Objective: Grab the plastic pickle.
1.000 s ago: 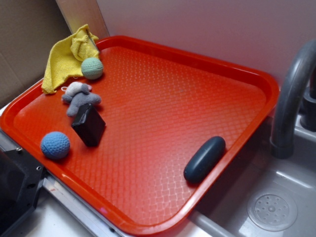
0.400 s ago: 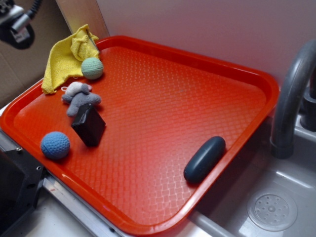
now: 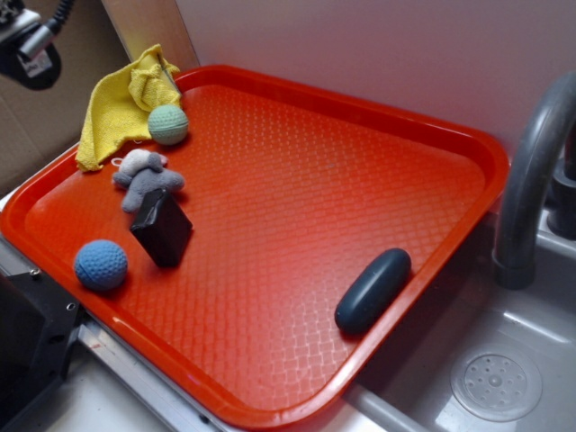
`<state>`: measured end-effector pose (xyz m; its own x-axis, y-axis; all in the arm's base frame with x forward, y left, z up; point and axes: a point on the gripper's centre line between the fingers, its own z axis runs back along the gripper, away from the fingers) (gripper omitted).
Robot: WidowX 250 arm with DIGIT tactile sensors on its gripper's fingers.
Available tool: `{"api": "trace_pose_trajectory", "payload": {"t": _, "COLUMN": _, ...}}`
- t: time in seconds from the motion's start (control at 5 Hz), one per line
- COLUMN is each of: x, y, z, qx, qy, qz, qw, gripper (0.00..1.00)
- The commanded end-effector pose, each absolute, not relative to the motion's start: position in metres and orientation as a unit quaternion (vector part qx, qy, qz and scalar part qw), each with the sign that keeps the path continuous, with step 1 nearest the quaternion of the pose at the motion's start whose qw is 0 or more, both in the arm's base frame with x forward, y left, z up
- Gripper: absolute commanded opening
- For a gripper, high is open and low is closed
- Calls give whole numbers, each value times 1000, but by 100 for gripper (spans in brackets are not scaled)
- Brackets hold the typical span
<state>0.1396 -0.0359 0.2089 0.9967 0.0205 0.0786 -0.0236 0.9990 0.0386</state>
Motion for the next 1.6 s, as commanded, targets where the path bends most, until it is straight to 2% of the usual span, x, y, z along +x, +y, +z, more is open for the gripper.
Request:
{"api": "trace_pose_trajectory", "payload": {"t": 0.0, "x": 181, "y": -42, "z": 205, "qx": -6, "qy": -33, "qz": 24, "qw": 999, "gripper": 100}}
{"api": "trace_pose_trajectory", "payload": {"t": 0.2, "x": 210, "y": -71, "z": 165, "qx": -36, "qy": -33, "qz": 4, "qw": 999, "gripper": 100}}
{"api": "trace_pose_trajectory", "payload": {"t": 0.4, "x": 215, "y": -103, "z": 145, "qx": -101, "qy": -74, "qz": -15, "qw": 992, "gripper": 100}}
{"api": "trace_pose_trajectory", "payload": {"t": 0.6, "x": 211, "y": -134, "z": 122, "qx": -102, "qy": -93, "qz": -70, "qw": 988, "gripper": 100}}
{"api": "trace_pose_trajectory", "payload": {"t": 0.8, "x": 212, "y": -164, "z": 102, "qx": -58, "qy": -98, "qz": -98, "qw": 989, "gripper": 100}}
{"api": "trace_pose_trajectory", "payload": {"t": 1.0, "x": 221, "y": -185, "z": 86, "qx": -13, "qy": -102, "qz": -133, "qw": 986, "gripper": 100}}
{"api": "trace_pose_trajectory", "payload": {"t": 1.4, "x": 224, "y": -207, "z": 61, "qx": -5, "qy": -86, "qz": -155, "qw": 984, "gripper": 100}}
